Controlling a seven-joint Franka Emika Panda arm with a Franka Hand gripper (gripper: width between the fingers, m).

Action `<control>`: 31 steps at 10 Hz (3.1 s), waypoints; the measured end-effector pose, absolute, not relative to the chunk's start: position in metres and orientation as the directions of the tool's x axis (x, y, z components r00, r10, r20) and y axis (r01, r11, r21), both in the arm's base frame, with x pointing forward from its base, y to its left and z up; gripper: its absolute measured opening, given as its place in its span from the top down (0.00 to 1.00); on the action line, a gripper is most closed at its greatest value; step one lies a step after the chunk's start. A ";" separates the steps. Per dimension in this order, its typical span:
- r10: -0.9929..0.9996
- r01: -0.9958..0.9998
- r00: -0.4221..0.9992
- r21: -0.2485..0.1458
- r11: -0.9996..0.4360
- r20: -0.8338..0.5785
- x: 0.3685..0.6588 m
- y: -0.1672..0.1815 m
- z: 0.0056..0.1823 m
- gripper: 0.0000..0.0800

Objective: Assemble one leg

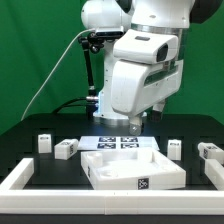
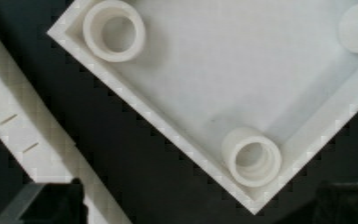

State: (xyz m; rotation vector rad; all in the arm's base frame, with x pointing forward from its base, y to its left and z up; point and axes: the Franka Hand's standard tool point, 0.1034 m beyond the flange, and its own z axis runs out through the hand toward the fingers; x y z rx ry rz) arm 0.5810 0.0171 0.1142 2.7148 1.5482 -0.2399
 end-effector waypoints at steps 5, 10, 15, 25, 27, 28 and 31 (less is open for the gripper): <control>0.856 0.856 0.498 -0.077 -0.511 -0.141 0.579 0.017 0.114 0.19; 0.950 0.951 0.310 0.001 -0.310 -0.039 0.560 0.002 0.097 0.19; 0.967 0.968 0.251 0.003 -0.251 -0.032 0.542 -0.002 0.081 0.19; 0.985 0.988 -0.156 -0.006 0.156 -0.072 0.511 -0.010 0.059 0.19; 0.985 0.988 -0.157 -0.011 0.157 -0.071 0.509 -0.010 0.057 0.19; 0.985 0.988 -0.157 -0.020 0.156 -0.068 0.500 -0.012 0.055 0.19; 0.986 0.986 -0.160 -0.061 0.157 -0.051 0.446 -0.010 0.042 0.19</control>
Offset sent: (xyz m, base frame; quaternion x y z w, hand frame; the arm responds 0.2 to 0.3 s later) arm 0.0000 0.0000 0.0000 0.0000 0.0000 0.0000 1.0000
